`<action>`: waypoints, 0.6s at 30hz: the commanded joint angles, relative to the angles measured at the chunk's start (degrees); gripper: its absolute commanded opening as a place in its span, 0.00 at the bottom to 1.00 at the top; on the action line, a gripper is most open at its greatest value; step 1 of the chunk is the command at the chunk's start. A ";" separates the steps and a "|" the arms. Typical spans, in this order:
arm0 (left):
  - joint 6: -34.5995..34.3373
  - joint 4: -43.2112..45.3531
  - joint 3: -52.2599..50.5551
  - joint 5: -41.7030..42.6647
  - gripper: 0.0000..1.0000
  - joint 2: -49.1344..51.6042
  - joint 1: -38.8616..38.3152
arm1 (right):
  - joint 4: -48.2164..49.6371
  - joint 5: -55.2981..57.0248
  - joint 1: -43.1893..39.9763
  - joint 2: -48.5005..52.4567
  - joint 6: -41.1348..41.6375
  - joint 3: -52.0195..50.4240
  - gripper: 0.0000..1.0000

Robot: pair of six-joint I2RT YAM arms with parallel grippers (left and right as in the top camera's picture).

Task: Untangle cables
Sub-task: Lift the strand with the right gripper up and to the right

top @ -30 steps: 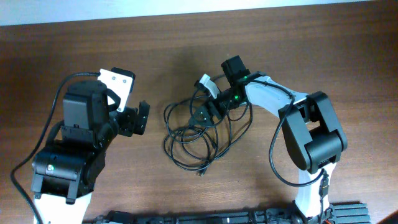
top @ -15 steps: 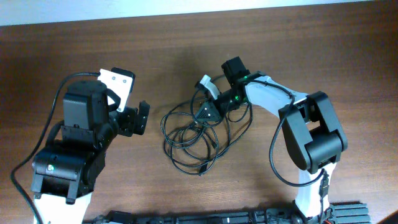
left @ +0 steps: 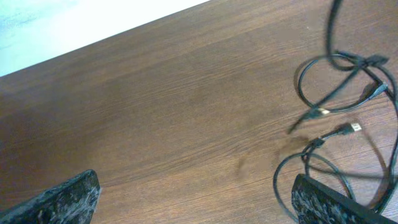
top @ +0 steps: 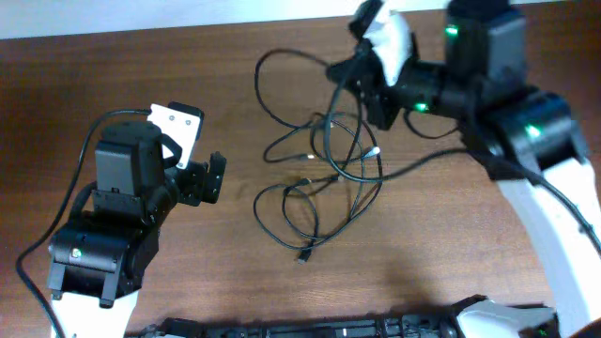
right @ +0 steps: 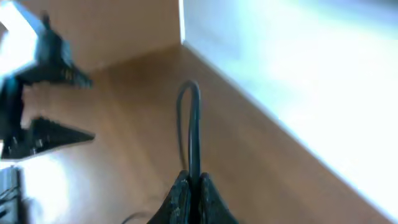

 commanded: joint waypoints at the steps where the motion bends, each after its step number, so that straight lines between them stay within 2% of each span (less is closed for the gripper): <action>1: -0.74 0.02 0.39 0.44 0.99 -0.24 0.31 | 6.56 1.97 -0.22 -5.75 4.28 1.92 0.04; 5: -0.74 0.02 0.39 0.44 0.99 -0.24 0.31 | 17.33 2.62 -0.22 -9.62 6.05 1.92 0.04; 9: -0.74 0.02 0.39 0.44 0.99 -0.24 0.31 | 26.64 10.69 -0.22 -10.14 6.05 1.92 0.04; 13: -0.74 0.02 0.39 0.44 0.99 -0.24 0.31 | 36.76 11.15 -0.22 -10.16 6.97 1.92 0.04; 16: -0.74 0.02 0.39 0.44 0.99 -0.24 0.31 | 34.03 11.13 -0.22 -10.10 6.93 1.92 0.04; 17: -0.74 0.04 0.39 0.44 0.99 -0.24 0.31 | 29.70 11.15 -0.22 -10.10 6.86 1.92 0.04; 18: -0.74 0.02 0.39 0.44 0.99 -0.24 0.31 | 20.22 11.17 -0.22 -10.05 5.49 1.92 0.04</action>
